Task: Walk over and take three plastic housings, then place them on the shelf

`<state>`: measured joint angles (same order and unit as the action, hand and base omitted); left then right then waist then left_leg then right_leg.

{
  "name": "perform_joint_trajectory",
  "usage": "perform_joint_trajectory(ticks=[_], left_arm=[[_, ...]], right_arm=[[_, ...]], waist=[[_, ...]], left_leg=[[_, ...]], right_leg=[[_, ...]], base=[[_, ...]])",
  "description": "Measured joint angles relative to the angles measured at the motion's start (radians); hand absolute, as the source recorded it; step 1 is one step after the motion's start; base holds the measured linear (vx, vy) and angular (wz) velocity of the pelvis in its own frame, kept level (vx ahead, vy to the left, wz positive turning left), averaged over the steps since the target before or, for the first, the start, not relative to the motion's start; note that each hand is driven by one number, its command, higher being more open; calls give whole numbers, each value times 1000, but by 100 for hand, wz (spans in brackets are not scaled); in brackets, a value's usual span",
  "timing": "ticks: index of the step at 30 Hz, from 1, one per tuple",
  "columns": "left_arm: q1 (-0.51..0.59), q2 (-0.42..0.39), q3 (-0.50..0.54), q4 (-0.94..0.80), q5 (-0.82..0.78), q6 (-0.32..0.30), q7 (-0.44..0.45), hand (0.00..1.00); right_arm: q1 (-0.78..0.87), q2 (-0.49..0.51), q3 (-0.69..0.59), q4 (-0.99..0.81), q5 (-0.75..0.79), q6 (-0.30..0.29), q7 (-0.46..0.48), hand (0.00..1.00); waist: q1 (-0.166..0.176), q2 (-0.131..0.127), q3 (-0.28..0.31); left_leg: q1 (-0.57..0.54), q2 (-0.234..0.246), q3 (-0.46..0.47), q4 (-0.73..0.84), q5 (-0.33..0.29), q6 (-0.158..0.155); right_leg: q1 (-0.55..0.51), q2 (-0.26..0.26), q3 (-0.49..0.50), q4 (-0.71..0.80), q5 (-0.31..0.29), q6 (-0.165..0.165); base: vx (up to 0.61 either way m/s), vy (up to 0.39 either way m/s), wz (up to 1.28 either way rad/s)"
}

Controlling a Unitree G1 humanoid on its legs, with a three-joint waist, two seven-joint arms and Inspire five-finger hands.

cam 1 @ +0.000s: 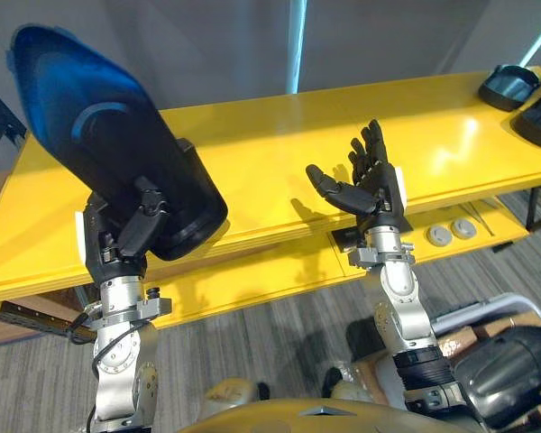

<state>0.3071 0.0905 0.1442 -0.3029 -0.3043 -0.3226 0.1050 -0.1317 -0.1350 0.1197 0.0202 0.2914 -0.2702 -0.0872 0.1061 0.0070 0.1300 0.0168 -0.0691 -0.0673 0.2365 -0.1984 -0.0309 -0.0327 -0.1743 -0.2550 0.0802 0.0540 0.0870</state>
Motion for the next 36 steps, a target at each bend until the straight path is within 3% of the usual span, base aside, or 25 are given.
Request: perform_joint_trajectory(ticks=[1,2,4,10,13,15,19,23,31,36], left_arm=[[2,-10,-25,2,1,1,-11,0],[-4,-13,-62,7,1,1,-41,0],[-42,-12,-113,33,2,1,-91,0],[-167,58,-138,37,0,4,-140,0],[-198,79,-139,37,-4,24,-166,0],[-204,83,-139,32,-4,47,-168,0],[-313,143,-157,77,70,143,-101,0],[-424,164,-165,201,70,187,-40,0],[-632,170,-167,477,81,277,82,0],[-756,242,-162,667,21,333,140,0]], right_arm=[[18,-9,-27,-11,-1,0,6,100],[53,-16,-72,-28,-1,1,-5,100],[120,-16,-145,-61,-4,1,-34,100],[224,5,-193,-232,-99,0,-111,100],[274,5,-261,-306,-109,0,-92,100],[298,4,-316,-326,-104,0,-59,100],[356,4,-396,-336,-33,0,2,100],[392,4,-399,-343,14,-4,65,100],[400,-45,-336,-342,34,-3,170,100],[397,-76,-313,-329,36,0,209,100]], waist=[[-18,16,-9],[-39,25,-14],[-61,31,-16],[-112,30,-17],[-127,28,-16],[-159,27,-17],[-211,23,-14],[-263,24,-15],[-293,29,-14],[-308,46,7]], left_leg=[[-16,58,119,7,-40,-8],[-14,128,254,8,-37,-9],[16,167,370,-26,11,-16],[51,129,400,-66,33,-1],[71,127,441,-81,34,-1],[81,131,473,-86,32,-2],[95,148,565,-86,21,-11],[110,163,627,-84,4,-25],[103,175,644,-83,18,-27],[95,164,646,-94,22,-20]], right_leg=[[30,14,-54,-30,3,-4],[53,18,-106,-33,-1,-9],[89,9,-164,-33,-2,-11],[104,-17,-141,-56,7,2],[101,-12,-97,-72,11,6],[89,-6,-65,-75,15,2],[69,23,20,-121,59,-6],[55,46,83,-137,70,-12],[31,73,106,-136,76,-20],[12,68,126,-132,77,-18]], base=[[106,-146,94],[95,-144,107],[75,-57,88],[12,58,-1],[-43,20,-46],[-47,-5,-47],[-100,-19,-68],[-115,-43,-53],[-43,-50,-10],[-54,5,-4]])
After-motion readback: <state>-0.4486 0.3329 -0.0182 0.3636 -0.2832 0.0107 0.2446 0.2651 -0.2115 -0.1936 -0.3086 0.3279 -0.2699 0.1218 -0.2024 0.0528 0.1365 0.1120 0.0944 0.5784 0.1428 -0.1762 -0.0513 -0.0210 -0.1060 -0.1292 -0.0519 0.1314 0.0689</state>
